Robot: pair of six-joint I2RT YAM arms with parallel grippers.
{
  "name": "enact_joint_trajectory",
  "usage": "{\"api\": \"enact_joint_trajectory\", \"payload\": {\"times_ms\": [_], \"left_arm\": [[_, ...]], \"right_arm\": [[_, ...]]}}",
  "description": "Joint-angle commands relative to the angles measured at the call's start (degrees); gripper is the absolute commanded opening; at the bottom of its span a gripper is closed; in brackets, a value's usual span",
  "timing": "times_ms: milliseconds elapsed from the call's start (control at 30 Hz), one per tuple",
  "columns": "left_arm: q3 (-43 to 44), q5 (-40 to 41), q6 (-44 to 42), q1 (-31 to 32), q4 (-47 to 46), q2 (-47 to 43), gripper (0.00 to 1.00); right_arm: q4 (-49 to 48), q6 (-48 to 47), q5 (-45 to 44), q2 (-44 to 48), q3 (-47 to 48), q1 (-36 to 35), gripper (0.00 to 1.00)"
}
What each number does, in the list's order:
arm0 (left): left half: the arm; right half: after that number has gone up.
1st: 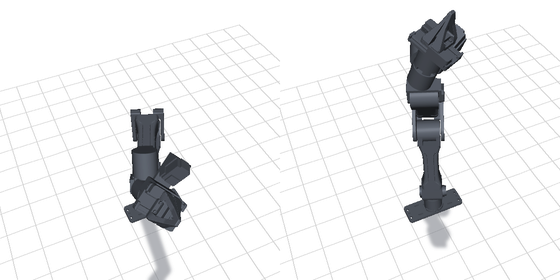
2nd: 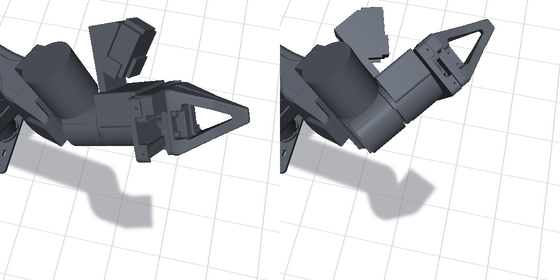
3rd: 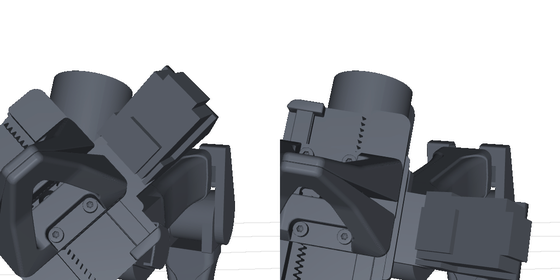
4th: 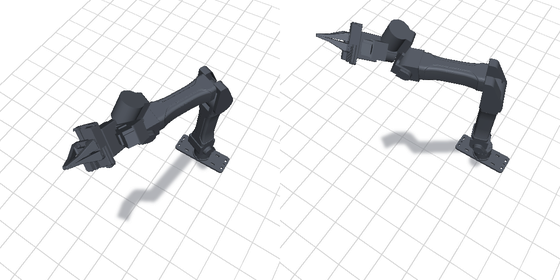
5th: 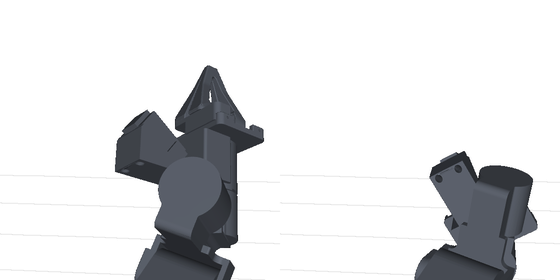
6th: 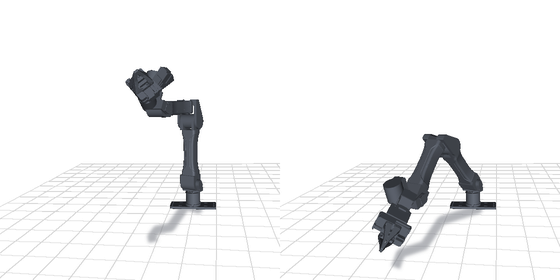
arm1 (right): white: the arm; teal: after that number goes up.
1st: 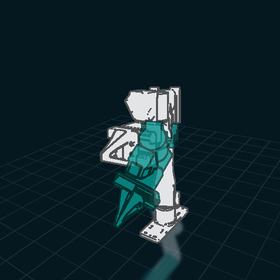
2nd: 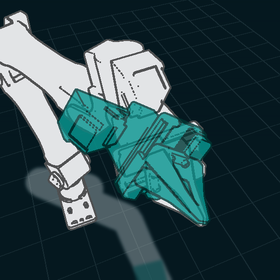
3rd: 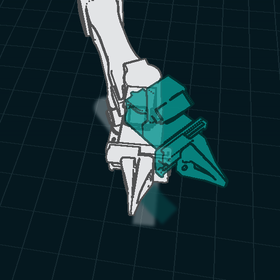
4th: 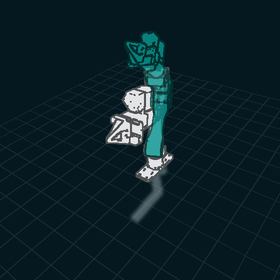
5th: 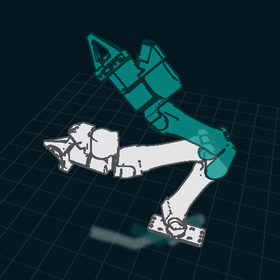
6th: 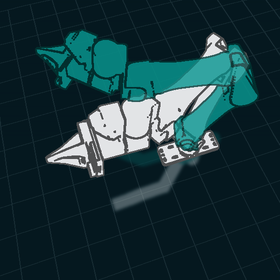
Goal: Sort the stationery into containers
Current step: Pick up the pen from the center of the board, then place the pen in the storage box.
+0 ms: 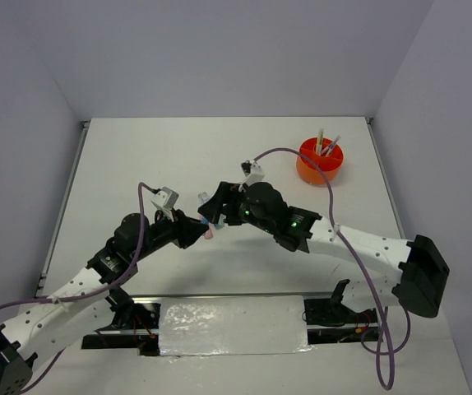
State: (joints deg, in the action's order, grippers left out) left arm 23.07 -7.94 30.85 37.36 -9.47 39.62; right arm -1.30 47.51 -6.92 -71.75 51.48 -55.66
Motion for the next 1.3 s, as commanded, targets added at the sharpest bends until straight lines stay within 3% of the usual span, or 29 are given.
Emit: {"api": "enact_joint_trajectory", "payload": {"times_ms": [0,67,100,267,333,367,400,500,533,567,667,833,1033,1267], "left_arm": [[0.75,-3.57,-2.73,0.78,-4.59,-1.47,0.0],[0.75,-3.57,-2.73,0.78,-4.32,-1.65,0.0],[0.75,-2.96,-2.73,0.87,-4.15,-1.73,0.0],[1.1,-0.32,-2.55,0.87,-3.27,-0.86,0.0],[1.71,0.56,-2.38,0.87,-2.74,0.02,0.09],[2.5,0.56,-2.37,0.87,-2.57,0.72,0.15],[2.85,0.48,-2.37,0.87,-2.22,1.07,0.22],[4.44,2.22,-1.41,0.96,0.75,1.95,0.69],[5.05,3.1,-0.36,0.96,2.25,2.04,0.96],[6.19,5.03,0.26,0.96,3.83,2.39,0.99],[8.39,7.68,4.12,0.96,12.26,3.8,0.99],[8.57,8.56,9.66,0.96,18.17,7.05,0.99],[5.59,1.97,10.19,1.13,15.45,6.09,0.99],[5.05,1.88,7.82,1.31,17.47,4.33,0.99]], "right_arm": [[-1.6,0.92,-4.94,-3.39,4.67,-1.38,0.79],[-2.12,0.92,-5.21,-4.28,4.85,-1.91,0.72],[-2.48,0.75,-4.69,-4.8,4.77,-2.0,0.62],[-3.44,0.83,-3.98,-5.77,4.5,-4.19,0.34],[-4.06,1.18,-2.84,-5.34,3.37,-4.19,0.17],[-5.1,1.1,-2.75,-4.99,2.75,-4.11,0.13],[-5.64,0.84,-2.84,-4.03,1.35,-4.02,0.02],[-6.69,-2.32,-2.67,-0.7,-1.02,0.09,0.0],[-7.39,-3.64,-2.4,0.72,-2.08,2.03,0.0],[-9.31,-5.48,-1.62,2.47,-3.31,4.39,0.0],[-14.15,-20.02,1.89,9.5,-8.15,17.3,0.0],[-25.93,-37.56,-7.22,13.57,-12.9,36.73,0.0],[-32.35,-37.13,5.94,4.35,-6.41,61.07,0.0],[-36.49,-37.93,13.76,-9.53,0.01,69.89,0.0]]}}
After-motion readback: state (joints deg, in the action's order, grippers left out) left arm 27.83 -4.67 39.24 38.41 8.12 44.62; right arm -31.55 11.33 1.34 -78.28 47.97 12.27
